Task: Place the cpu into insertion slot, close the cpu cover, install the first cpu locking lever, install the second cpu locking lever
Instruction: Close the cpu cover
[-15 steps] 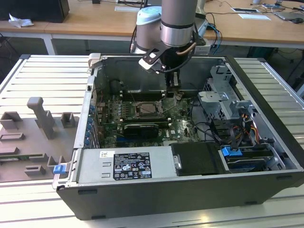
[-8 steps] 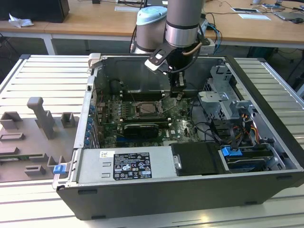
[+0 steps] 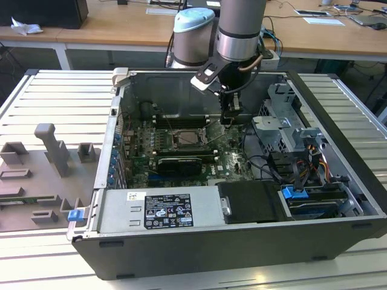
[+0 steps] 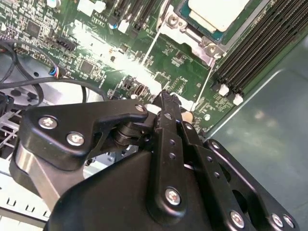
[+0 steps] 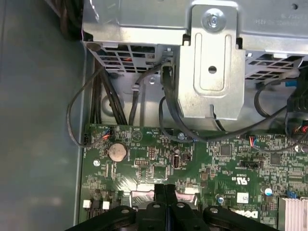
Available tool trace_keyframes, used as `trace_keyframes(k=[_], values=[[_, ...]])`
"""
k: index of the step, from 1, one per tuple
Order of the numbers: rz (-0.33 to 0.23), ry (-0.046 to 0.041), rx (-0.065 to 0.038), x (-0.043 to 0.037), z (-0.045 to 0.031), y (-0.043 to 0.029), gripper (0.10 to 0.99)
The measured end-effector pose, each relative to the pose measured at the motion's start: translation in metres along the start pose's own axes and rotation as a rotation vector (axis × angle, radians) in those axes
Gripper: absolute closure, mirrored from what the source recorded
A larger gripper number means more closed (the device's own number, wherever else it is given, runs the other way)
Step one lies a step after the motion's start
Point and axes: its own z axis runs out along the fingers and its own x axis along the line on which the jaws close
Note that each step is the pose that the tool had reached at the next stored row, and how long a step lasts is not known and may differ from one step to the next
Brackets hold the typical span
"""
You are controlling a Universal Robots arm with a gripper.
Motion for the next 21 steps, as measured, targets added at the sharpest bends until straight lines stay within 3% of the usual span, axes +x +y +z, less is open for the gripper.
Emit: trace_keyframes(k=[12, 16, 18, 21], values=[[0.0, 0.0009, 0.014, 0.001, 0.0052, 0.0172, 0.98], [0.0, 0.0012, 0.02, 0.0009, 0.011, 0.0177, 0.98], [0.0, 0.0026, 0.047, 0.0009, 0.0114, 0.0177, 0.98], [0.0, 0.0034, 0.074, 0.0009, 0.0102, 0.0177, 0.98]])
